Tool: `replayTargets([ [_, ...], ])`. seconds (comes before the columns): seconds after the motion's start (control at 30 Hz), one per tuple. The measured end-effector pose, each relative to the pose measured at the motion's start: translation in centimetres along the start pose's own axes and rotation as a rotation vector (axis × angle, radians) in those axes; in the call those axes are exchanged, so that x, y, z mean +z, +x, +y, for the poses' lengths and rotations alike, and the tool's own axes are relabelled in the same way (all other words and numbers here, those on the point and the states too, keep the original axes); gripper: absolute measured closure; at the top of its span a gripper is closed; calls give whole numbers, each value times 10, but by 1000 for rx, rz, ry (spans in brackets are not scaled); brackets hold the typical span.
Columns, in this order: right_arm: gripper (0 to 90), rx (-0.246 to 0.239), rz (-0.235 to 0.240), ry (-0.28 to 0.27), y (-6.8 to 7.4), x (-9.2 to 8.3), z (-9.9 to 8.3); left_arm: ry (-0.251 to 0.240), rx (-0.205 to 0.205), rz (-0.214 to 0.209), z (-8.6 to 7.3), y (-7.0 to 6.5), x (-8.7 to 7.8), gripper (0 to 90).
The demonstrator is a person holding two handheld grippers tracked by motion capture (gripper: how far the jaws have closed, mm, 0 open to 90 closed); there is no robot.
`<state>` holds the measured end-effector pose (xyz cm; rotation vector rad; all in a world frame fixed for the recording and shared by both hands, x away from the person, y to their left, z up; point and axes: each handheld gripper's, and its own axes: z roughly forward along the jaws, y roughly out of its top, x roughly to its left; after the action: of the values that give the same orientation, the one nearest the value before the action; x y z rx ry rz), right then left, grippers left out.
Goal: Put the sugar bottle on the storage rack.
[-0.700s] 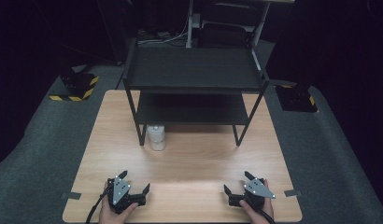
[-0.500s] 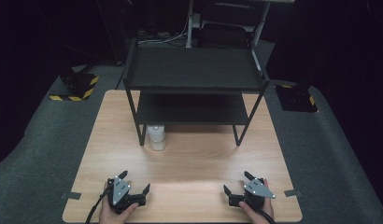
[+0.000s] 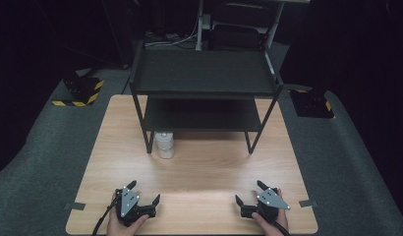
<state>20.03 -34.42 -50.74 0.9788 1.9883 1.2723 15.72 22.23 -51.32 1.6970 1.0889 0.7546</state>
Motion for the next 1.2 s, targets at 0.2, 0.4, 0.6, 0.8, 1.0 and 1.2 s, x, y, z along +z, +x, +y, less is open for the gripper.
replayTargets([
  [0.2, 3, 4, 5, -2, -1, 0, 0, -60, 6, -2, 15, -4, -9, 5],
  [0.4, 3, 7, 5, -3, -1, 0, 0, -81, 22, -3, 27, -5, -10, 4],
  [0.6, 3, 6, 4, -3, -1, 0, -1, -109, 17, -3, 38, -7, -4, 4],
  [0.8, 3, 9, 2, -3, -1, 0, -1, -125, 17, 19, 52, -11, 9, 4],
  [1.0, 3, 10, 4, -5, -1, 0, -1, -123, -4, 25, 58, -12, 27, 6],
  [1.2, 3, 11, 5, -8, -2, 0, -1, -111, -22, 37, 58, -10, 51, 16],
])
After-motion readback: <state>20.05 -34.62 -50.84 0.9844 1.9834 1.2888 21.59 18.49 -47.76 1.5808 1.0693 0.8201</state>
